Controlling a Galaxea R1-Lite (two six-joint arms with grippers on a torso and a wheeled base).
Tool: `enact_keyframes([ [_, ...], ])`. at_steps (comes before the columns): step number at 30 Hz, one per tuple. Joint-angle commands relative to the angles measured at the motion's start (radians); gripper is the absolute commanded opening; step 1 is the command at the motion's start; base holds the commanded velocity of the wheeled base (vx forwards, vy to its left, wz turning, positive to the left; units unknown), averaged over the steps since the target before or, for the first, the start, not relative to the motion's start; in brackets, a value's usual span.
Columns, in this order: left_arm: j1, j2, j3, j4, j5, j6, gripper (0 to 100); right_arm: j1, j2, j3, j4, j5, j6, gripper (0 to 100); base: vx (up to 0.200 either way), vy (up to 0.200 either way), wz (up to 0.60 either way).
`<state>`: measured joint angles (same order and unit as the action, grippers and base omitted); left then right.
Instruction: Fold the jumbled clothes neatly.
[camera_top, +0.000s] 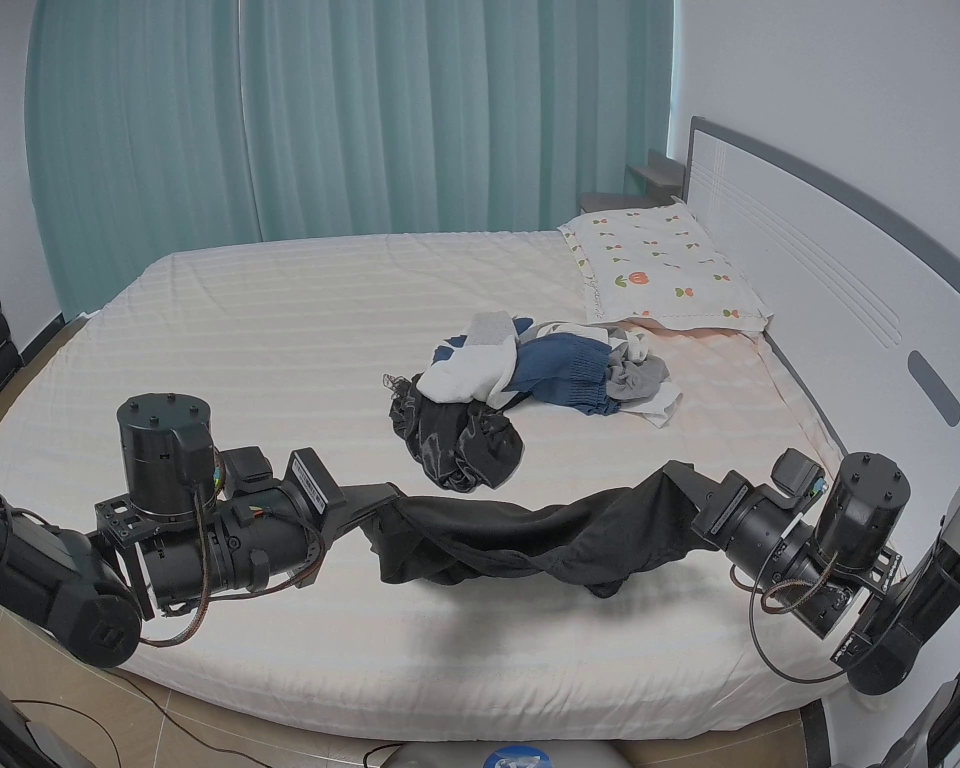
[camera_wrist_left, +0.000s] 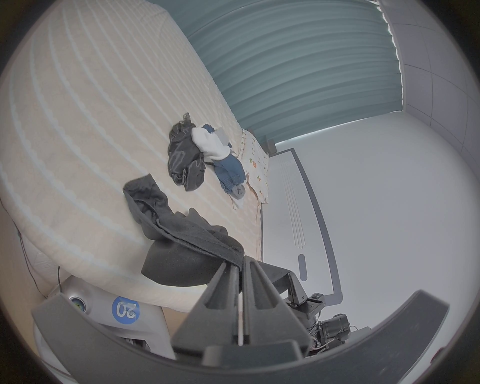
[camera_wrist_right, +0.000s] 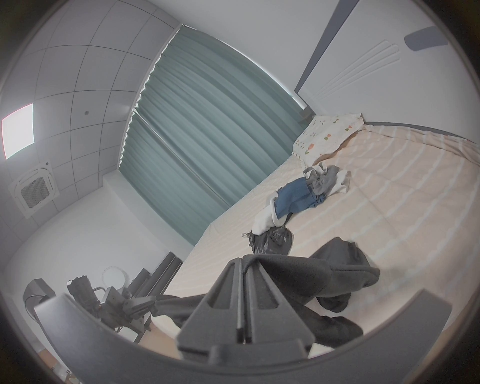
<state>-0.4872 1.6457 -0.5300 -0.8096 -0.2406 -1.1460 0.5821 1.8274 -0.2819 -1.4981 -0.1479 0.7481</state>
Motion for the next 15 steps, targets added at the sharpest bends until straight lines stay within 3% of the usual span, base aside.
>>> enact_keyframes([
  [1, -0.001, -0.009, -0.001, 0.000, 0.003, 0.000, 0, 0.004, 0.001, -0.020, -0.001, -0.022, -0.009, 0, 0.000, 0.200, 0.00],
  [3, 0.001, -0.023, 0.001, 0.000, 0.004, 0.000, 0, 0.005, -0.005, -0.045, -0.001, -0.045, -0.018, 0, 0.000, 0.200, 0.00],
  [15, 0.001, -0.050, -0.004, 0.001, 0.053, 0.002, 0, -0.005, -0.039, -0.046, -0.004, -0.035, -0.099, 0, 0.000, 0.200, 0.00],
])
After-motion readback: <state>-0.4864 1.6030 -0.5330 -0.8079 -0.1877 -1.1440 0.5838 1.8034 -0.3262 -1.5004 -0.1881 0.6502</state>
